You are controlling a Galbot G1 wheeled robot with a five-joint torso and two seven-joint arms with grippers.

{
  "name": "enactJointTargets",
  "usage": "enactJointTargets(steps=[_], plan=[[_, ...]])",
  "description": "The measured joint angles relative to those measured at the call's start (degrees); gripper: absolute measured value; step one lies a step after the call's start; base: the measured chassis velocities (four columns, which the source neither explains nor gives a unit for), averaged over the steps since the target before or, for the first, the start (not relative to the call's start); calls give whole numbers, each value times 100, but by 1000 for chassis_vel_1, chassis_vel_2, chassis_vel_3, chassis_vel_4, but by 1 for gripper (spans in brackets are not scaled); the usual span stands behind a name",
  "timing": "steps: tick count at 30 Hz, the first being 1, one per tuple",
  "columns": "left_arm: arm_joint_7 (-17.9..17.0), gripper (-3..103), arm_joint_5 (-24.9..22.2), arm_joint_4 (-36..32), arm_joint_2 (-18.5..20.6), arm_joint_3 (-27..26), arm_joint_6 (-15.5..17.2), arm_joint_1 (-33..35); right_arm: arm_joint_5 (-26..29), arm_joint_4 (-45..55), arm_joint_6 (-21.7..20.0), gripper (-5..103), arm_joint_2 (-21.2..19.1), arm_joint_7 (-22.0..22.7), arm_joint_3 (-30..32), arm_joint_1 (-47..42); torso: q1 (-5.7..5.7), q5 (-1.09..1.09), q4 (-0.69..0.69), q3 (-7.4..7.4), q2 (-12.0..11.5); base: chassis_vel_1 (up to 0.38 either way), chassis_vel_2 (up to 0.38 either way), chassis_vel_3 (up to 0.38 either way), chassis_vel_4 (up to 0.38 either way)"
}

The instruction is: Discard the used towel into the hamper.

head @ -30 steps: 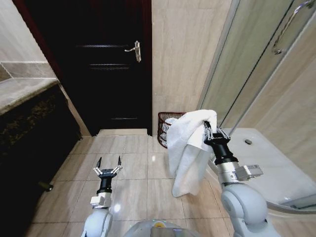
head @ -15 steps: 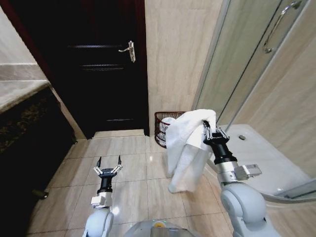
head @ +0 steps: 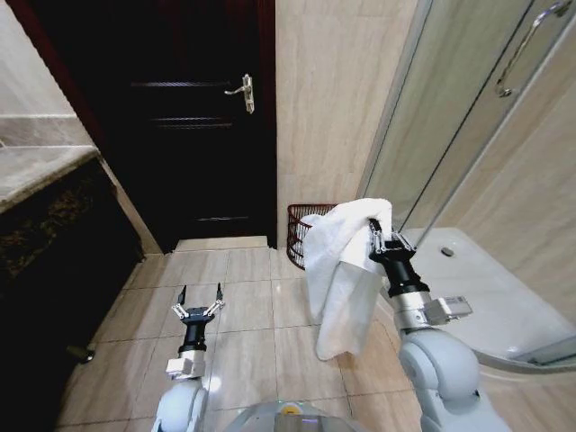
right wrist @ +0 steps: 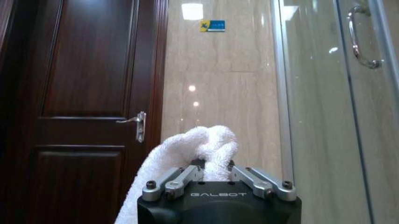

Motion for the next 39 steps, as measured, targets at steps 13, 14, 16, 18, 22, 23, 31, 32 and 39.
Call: enactJointTargets(steps=[13,14,16,18,22,23,31,32,39], plan=[[48,100,-20,79,26,-10,22,-37,21,-187,87,13,71,-65,-32,146,-2,-1,0,-2,-3,-35,23,29,-20],[48,100,-20,79,26,-10,22,-37,21,-187,87,13,71,-65,-32,146,-2,-1,0,-2,-3,-114,112,104,-84],[69,100,-48,88,37,-16,43,-76,22,-209,86,13,70,-66,-43,186,-1,0,0,-2,-3,-125,131,119,-131],[72,100,-55,95,41,-16,50,-87,22,-217,86,13,69,-66,-44,200,-1,0,0,-2,-4,-142,134,120,-142],[82,100,-66,129,47,-14,59,-114,22,-241,83,13,76,-67,-44,216,-1,0,-1,-2,-4,-128,129,135,-132],[84,100,-73,146,50,-15,59,-121,19,-249,81,13,83,-69,-46,216,-1,0,0,-2,-4,-126,119,108,-133],[87,100,-117,177,74,-41,57,-129,11,-260,57,13,88,-82,-48,231,-2,-1,0,-4,-5,-98,115,101,-98],[88,100,-124,177,76,-45,55,-128,11,-260,54,13,88,-82,-48,231,-2,1,0,-4,-5,-107,87,90,-78],[88,100,-129,176,55,-45,40,-105,26,-255,49,13,48,-83,-29,234,-2,0,0,-4,-5,-105,112,96,-105]])
